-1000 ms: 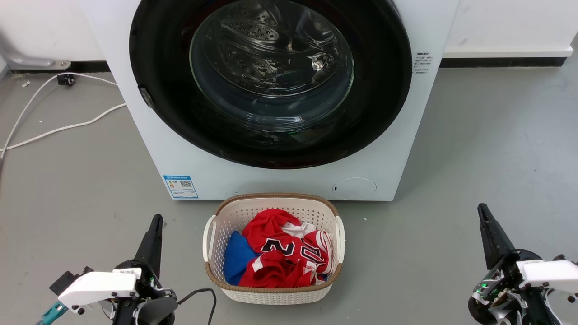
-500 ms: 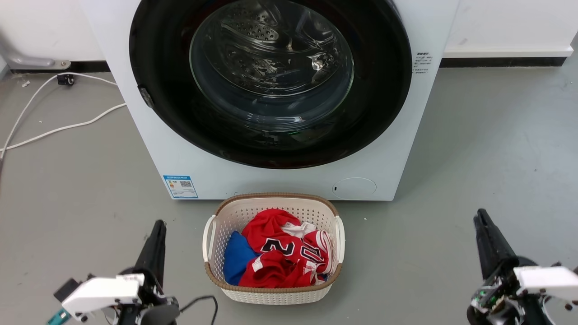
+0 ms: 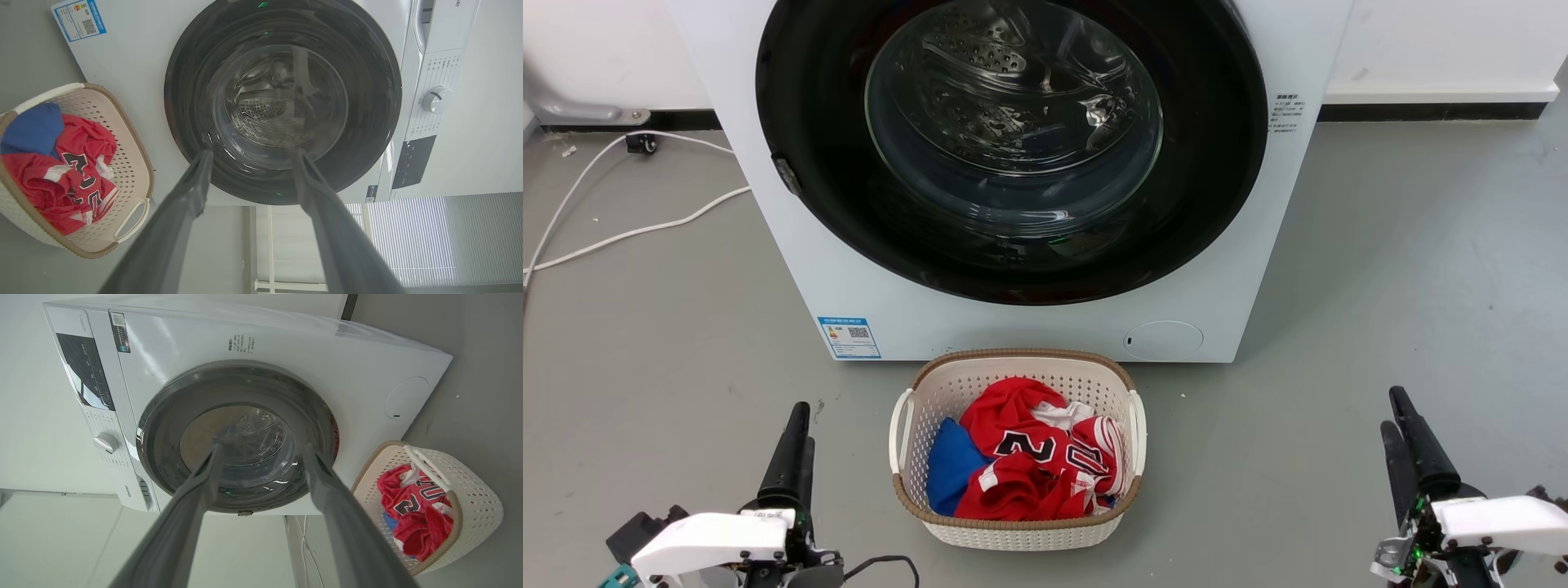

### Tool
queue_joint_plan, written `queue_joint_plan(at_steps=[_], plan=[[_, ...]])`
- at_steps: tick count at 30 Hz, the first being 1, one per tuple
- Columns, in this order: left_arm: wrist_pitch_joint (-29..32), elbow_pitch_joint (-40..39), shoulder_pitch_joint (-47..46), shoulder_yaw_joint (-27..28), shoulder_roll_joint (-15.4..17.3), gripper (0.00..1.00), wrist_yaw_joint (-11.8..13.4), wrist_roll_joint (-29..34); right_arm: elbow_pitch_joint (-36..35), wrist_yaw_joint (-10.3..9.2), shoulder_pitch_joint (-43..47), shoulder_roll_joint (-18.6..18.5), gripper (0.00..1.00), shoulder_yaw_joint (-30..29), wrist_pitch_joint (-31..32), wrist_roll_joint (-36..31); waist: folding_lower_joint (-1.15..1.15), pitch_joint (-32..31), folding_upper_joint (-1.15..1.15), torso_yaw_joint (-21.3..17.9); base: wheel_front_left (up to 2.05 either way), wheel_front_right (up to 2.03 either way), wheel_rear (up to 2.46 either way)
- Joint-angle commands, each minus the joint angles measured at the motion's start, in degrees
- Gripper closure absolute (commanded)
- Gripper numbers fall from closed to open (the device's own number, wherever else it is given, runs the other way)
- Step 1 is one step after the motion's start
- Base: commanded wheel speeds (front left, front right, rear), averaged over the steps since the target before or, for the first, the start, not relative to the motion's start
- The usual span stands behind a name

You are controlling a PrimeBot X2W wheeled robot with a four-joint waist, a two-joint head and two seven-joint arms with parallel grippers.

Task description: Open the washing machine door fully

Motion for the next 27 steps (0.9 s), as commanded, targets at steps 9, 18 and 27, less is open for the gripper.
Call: queue_joint_plan(at_steps=[9, 18, 27], plan=[[-2.72, -4.62, 0.28, -1.3, 0.15, 0.0, 2.33, 13.58, -4.75, 0.05, -0.48, -0.15, 0.0, 1.67, -2.82, -15.44, 0.0, 0.09, 0.0, 0.12, 0.0, 0.0, 0.0], [-4.8, -6.67, 1.06, -3.28, 0.2, 0.0, 4.55, 25.59, -7.52, 0.06, -0.12, -0.15, 0.0, 3.34, -4.92, -29.17, 0.0, 0.17, 0.0, 0.2, 0.0, 0.0, 0.0], [-6.48, -7.9, 1.39, -5.12, 1.0, 0.0, 6.55, 33.53, -9.35, 0.07, 0.16, -0.15, 0.0, 4.25, -6.6, -39.01, 0.0, 0.29, 0.0, 0.29, 0.0, 0.0, 0.0]])
